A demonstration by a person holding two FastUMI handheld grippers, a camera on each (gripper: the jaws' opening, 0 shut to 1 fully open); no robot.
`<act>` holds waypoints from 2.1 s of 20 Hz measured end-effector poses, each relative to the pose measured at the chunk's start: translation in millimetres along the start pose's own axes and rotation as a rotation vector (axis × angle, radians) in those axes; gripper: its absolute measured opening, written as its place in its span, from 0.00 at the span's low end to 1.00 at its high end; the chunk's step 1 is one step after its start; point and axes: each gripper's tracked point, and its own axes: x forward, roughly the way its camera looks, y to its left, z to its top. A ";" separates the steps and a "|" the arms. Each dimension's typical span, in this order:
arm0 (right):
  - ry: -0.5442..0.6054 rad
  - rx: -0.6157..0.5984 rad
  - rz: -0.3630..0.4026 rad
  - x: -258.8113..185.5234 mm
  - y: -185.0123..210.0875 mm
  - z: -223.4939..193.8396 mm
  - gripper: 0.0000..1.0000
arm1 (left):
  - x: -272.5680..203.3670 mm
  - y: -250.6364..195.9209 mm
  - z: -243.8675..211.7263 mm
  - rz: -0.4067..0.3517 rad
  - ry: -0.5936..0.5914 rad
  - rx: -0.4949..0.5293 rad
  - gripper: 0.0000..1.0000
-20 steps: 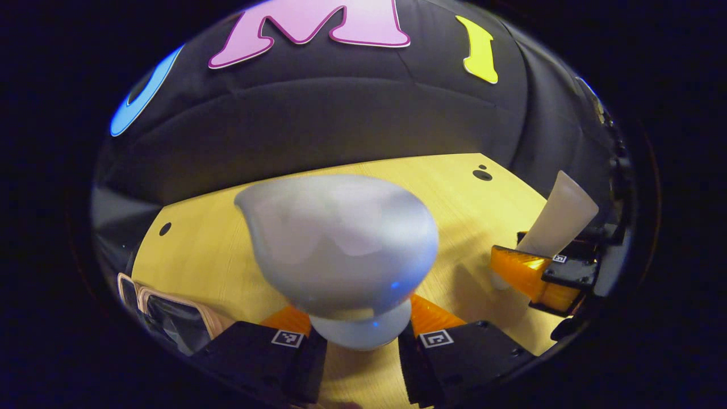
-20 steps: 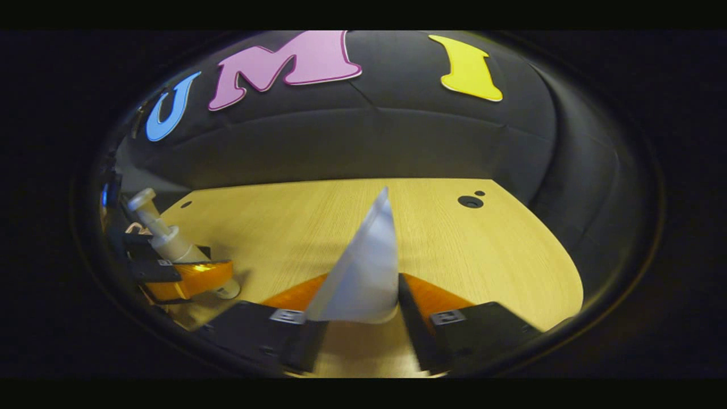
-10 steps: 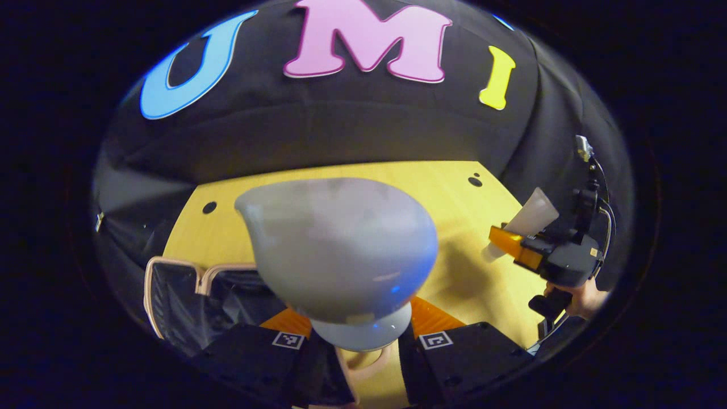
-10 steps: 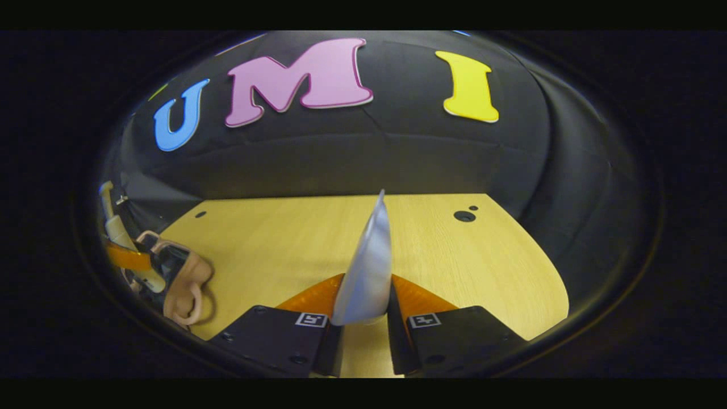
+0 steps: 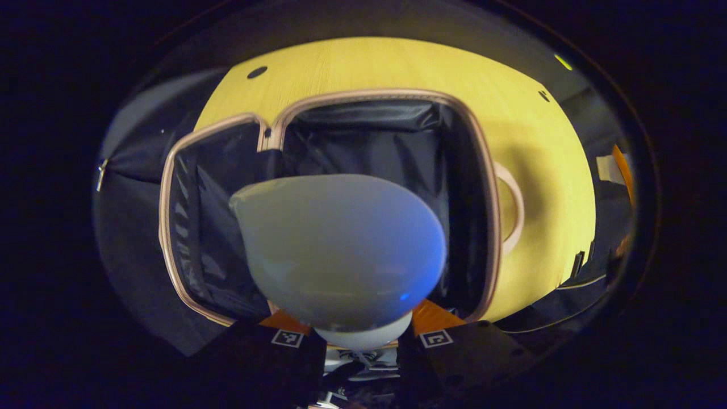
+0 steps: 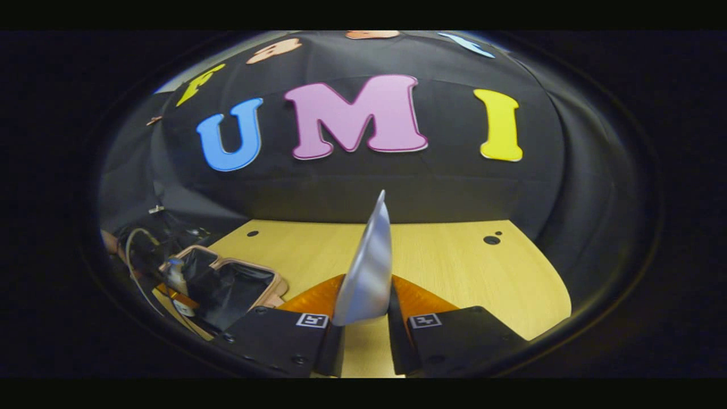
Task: First open the suitcase, pack the skin care products into it, and then close the suitcase.
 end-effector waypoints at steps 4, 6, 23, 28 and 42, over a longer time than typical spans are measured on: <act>-0.005 0.006 -0.019 -20.0 20.0 -5.2 0.36 | 28.0 19.6 6.3 0.034 0.070 0.063 0.56; -0.002 0.006 -0.036 -27.5 25.4 -6.8 0.36 | 42.3 18.4 7.4 0.007 0.101 0.055 0.57; 0.191 0.010 0.244 -7.9 166.3 -6.6 0.36 | -76.4 24.4 42.8 -0.212 -0.509 0.021 0.98; 0.575 -0.036 0.362 12.0 232.8 -73.3 0.37 | -118.5 93.5 0.5 -0.233 -0.651 -0.154 0.97; 1.174 0.242 0.068 34.2 284.0 -238.1 0.31 | -99.3 253.8 -94.0 -0.136 -0.626 -0.580 0.97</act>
